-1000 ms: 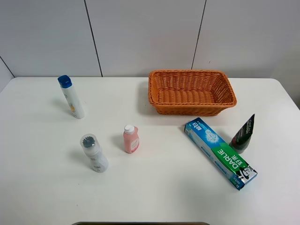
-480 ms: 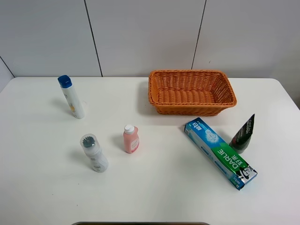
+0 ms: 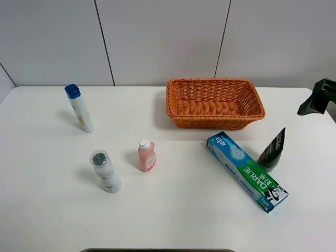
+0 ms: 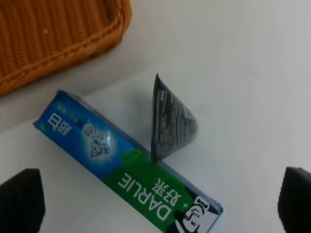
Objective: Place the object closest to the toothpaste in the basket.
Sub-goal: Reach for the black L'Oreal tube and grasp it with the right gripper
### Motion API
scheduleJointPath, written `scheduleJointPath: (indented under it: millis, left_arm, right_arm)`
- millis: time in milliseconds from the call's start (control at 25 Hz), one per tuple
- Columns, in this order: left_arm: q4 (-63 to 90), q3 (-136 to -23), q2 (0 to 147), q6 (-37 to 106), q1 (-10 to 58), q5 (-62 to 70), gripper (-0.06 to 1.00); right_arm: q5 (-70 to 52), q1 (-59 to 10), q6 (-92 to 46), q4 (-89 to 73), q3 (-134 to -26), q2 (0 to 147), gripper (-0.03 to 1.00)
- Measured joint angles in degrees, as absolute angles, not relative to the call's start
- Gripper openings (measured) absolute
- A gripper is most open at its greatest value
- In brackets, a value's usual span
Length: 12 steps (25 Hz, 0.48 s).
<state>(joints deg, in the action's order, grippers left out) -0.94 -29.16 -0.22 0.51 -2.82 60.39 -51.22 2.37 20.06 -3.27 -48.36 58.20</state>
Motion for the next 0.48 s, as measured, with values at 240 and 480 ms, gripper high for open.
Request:
scheduleJointPath:
  millis: [240, 480]
  left_arm:
    - [-0.94, -29.16, -0.22, 0.51, -2.82, 60.39, 0.94]
    - [-1.0, -29.16, -0.22, 0.51, -2.82, 60.39, 0.94]
  right_arm:
    - [-50.33, 2.37, 22.25, -3.72, -48.36, 66.81, 0.99]
    - [-46.57, 2.37, 23.26, -5.3, -48.38, 73.37, 0.99]
